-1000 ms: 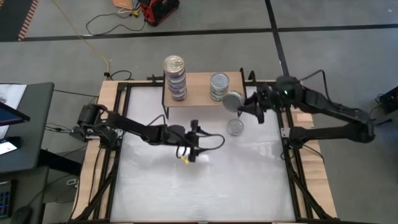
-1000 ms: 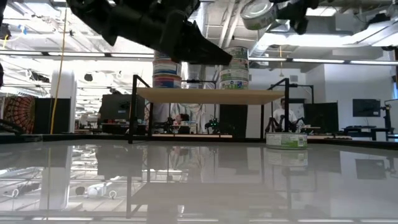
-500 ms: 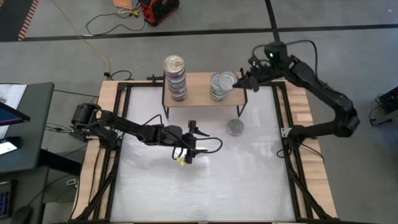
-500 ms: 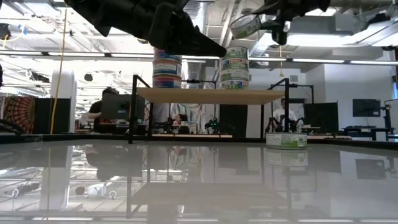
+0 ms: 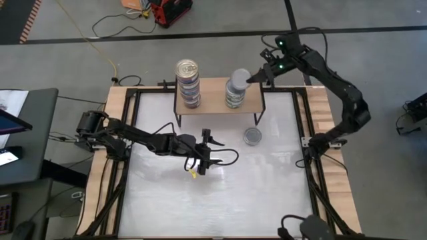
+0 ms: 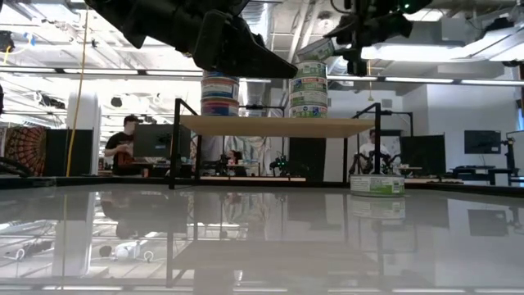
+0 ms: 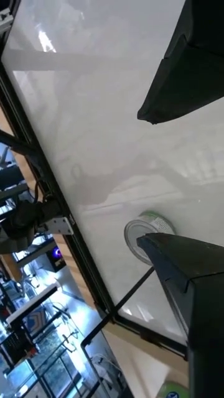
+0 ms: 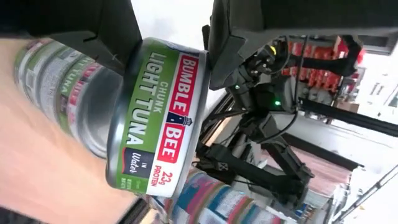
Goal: Stack canned seafood by type on shelf
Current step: Stack the green tuna can on top of the green tuna can
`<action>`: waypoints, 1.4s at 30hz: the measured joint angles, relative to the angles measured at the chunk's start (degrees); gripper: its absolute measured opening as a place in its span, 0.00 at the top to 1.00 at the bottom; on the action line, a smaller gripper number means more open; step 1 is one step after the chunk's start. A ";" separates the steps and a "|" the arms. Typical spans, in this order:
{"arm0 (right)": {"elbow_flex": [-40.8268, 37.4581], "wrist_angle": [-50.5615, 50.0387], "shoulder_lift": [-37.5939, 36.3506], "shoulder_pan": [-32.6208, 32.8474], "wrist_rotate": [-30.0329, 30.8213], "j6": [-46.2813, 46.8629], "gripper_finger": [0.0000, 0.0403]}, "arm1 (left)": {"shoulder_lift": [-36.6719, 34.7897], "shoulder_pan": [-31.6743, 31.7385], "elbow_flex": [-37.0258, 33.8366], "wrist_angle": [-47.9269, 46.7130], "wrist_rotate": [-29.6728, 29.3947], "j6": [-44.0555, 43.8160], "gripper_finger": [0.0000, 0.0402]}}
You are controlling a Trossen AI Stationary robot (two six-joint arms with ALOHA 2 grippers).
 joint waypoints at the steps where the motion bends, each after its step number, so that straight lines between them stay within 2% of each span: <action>1: 0.07 -0.23 0.46 0.00 -0.11 0.02 0.57 | 0.00 -0.02 0.00 -0.10 0.00 -0.19 0.28; 9: 0.47 0.28 3.86 1.13 -3.20 0.44 0.55 | 0.00 -0.01 0.00 -0.61 0.02 -1.93 0.28; 31: 0.44 -4.37 3.97 1.18 -2.22 -1.00 0.35 | 0.00 0.00 0.00 -2.08 0.00 -2.30 0.28; 36: 0.44 -9.01 3.97 0.46 -2.19 -1.63 0.33 | 0.00 0.00 0.00 -2.28 0.00 -2.11 0.28; 42: 1.60 -9.01 3.58 0.06 -1.62 -2.54 0.33 | 0.00 0.00 0.00 -2.30 0.00 -2.11 0.28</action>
